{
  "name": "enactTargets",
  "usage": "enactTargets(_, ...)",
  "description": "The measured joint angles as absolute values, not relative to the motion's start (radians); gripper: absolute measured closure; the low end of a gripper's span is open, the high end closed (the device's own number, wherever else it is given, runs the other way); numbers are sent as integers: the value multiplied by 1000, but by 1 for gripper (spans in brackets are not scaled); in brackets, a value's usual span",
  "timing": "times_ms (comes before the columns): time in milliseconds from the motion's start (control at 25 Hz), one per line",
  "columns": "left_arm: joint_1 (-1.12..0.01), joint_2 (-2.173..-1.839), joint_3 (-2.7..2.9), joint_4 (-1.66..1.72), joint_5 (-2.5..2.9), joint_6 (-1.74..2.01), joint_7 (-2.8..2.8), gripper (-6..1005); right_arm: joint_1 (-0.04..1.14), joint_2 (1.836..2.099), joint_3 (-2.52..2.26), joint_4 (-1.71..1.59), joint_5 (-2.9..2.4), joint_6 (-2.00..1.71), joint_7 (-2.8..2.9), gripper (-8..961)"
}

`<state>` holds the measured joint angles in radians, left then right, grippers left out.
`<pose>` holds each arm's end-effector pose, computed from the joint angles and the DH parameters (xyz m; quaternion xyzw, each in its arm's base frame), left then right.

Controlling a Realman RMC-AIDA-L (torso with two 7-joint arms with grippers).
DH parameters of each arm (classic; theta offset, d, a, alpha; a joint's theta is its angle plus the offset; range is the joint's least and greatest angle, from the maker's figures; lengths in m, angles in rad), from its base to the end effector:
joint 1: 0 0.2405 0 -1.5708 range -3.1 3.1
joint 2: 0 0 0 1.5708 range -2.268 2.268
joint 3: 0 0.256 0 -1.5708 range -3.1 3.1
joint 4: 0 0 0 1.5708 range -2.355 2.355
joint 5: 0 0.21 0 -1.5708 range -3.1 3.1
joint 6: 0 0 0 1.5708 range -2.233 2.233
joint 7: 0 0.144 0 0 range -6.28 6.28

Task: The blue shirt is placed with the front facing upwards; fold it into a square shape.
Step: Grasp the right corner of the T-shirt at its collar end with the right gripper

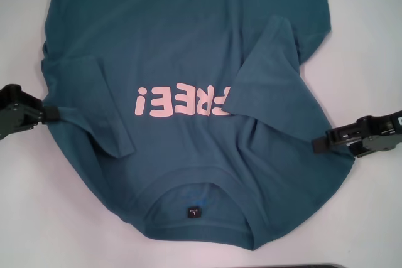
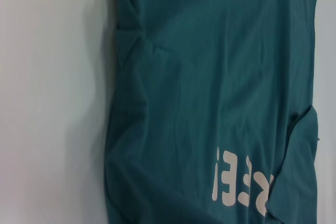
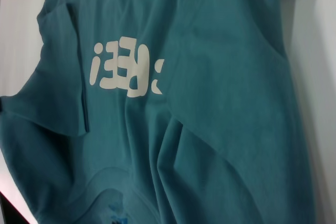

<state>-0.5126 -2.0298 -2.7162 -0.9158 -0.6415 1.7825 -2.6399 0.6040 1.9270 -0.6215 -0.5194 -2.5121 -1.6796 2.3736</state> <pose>-0.3154 0.3005 0.0681 -0.6544 -0.7430 -0.1241 0.0653 0.3193 0.3008 0.0233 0.7412 -0.6706 -0.0240 0.0182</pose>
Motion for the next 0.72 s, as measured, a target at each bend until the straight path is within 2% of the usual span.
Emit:
enactTargets(680,-517,-2030,-2725,-916,-644,1783,-2635,998,603,1928,-639,-526,-2505,-1720,2364,58)
enactTargets(720,-517,-2030,-2725,-916,-646,1783,-2635,998,604,1928,-642,-526,-2507,-1718,2364,96)
